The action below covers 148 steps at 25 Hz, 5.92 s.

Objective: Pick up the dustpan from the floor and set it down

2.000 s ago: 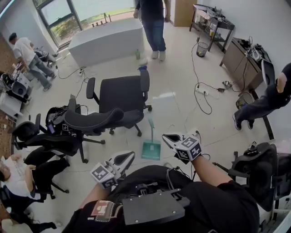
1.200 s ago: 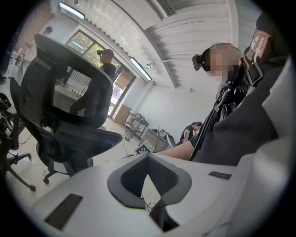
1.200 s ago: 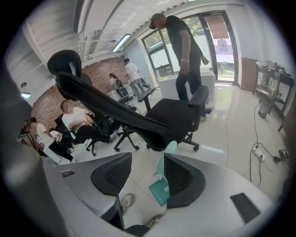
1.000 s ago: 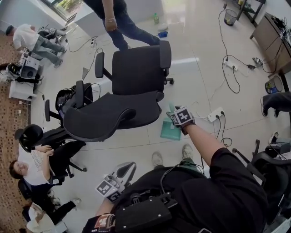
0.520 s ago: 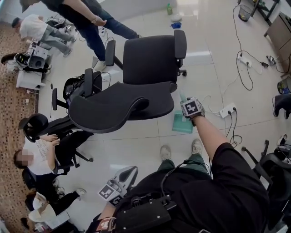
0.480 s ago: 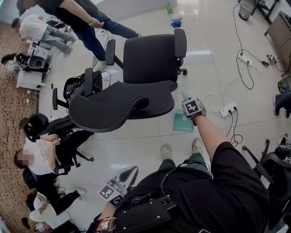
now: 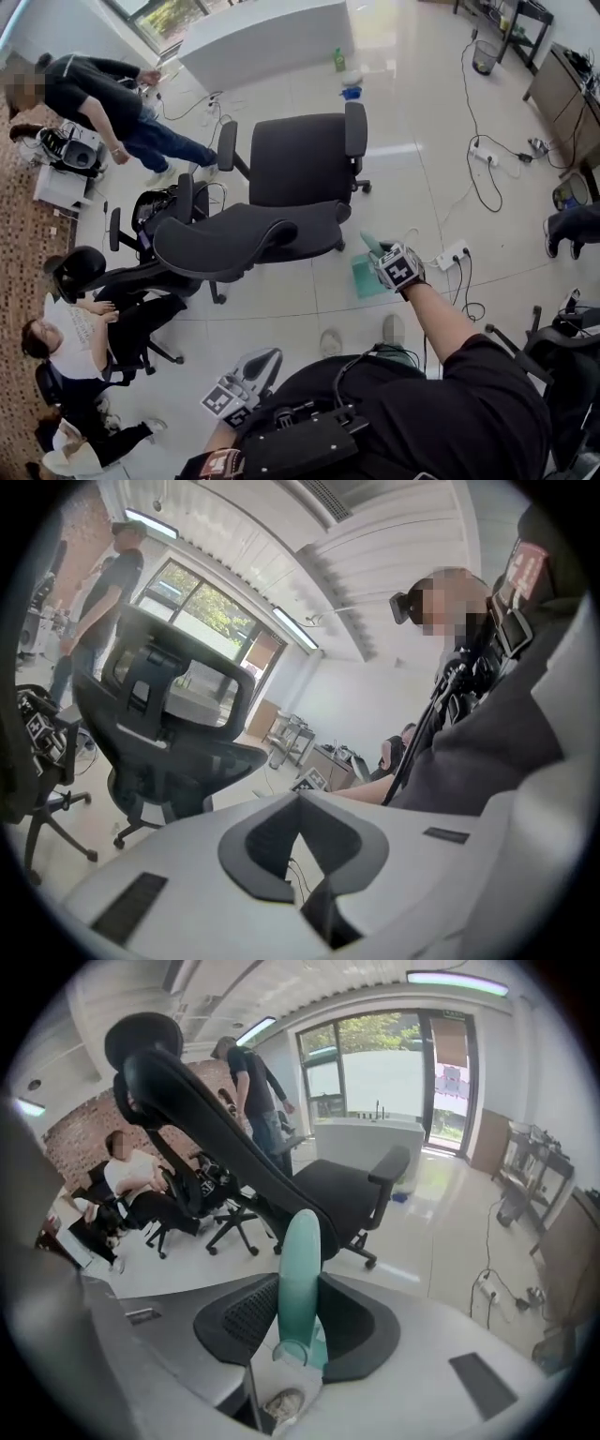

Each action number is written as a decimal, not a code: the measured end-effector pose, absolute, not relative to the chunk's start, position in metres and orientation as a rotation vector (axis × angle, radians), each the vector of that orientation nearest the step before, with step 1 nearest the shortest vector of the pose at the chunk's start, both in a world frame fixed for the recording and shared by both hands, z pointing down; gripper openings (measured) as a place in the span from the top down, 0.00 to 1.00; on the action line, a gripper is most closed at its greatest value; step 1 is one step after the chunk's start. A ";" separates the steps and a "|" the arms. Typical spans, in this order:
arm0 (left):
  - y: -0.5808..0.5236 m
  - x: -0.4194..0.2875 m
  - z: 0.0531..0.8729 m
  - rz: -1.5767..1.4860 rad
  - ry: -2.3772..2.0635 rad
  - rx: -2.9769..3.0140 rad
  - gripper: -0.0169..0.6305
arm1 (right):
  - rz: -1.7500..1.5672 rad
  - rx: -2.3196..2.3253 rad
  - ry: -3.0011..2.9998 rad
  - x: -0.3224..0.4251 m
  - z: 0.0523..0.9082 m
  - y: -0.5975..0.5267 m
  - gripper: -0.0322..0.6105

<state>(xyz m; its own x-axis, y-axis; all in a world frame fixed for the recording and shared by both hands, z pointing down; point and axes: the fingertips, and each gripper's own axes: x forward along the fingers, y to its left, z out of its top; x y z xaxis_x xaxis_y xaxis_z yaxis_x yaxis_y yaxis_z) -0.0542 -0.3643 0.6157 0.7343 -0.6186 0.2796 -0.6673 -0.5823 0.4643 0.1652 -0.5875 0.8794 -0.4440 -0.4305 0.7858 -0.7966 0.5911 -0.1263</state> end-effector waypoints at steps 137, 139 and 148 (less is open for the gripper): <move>-0.369 -0.143 0.649 0.208 -1.057 2.330 0.96 | 0.824 0.975 -1.998 0.097 1.001 -0.640 0.73; -0.363 -0.143 0.648 0.208 -1.060 2.332 0.96 | 0.824 0.988 -1.992 0.095 1.001 -0.640 0.73; -0.340 -0.138 0.636 0.199 -1.071 2.337 0.96 | 0.820 1.018 -1.961 0.102 0.991 -0.645 0.73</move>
